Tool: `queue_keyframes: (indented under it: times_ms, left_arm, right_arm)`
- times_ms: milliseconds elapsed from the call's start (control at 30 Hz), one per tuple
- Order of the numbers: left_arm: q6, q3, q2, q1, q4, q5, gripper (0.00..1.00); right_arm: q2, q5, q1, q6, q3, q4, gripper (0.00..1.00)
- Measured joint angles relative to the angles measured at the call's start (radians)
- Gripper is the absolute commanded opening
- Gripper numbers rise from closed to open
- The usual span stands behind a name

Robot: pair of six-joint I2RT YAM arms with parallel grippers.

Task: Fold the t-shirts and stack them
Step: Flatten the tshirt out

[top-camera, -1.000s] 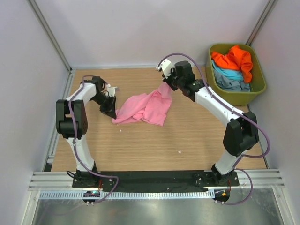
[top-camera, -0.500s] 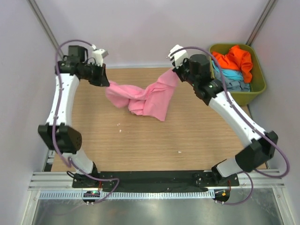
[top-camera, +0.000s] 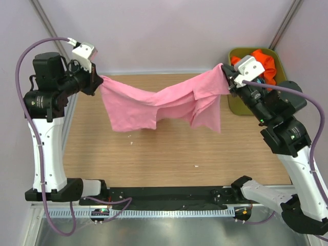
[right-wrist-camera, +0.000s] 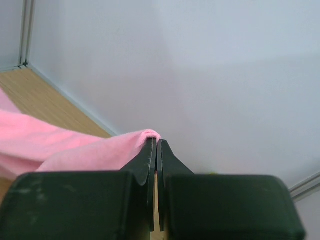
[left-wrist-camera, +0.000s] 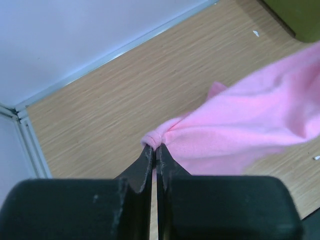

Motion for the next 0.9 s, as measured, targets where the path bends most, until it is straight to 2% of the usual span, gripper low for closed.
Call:
queue_keyframes:
  times_ms: [167,333,467,567,700,733,833,900]
  left_arm:
    - [-0.025,0.01,0.119,-0.001,0.045,-0.058,0.0]
    - [-0.067,0.011,0.371,-0.001,0.099,-0.087,0.01]
    - [-0.108,0.024,0.612,-0.001,0.114,-0.097,0.4]
    - [-0.138,0.039,0.739,-0.002,0.117,-0.129,0.55]
    - [-0.149,0.017,0.752,0.001,0.114,-0.173,0.6]
    - [-0.149,-0.003,0.735,0.003,0.119,-0.174,0.6]
    - [-0.151,-0.116,0.657,0.014,0.114,-0.162,0.6]
    - [-0.156,-0.184,0.625,0.024,0.099,-0.141,0.6]
  right_arm:
    - [0.076,0.004,-0.003,-0.02,-0.092,0.114,0.01]
    - [0.306,-0.02,-0.073,0.013,-0.222,0.209,0.01]
    - [0.545,-0.011,-0.135,0.056,-0.276,0.246,0.01]
    - [0.718,0.015,-0.175,0.099,-0.278,0.249,0.02]
    - [0.806,0.054,-0.214,0.132,-0.268,0.246,0.15]
    - [0.807,0.059,-0.219,0.135,-0.267,0.247,0.15]
    - [0.801,0.063,-0.216,0.148,-0.245,0.261,0.34]
    - [0.788,0.06,-0.215,0.156,-0.237,0.265,0.5]
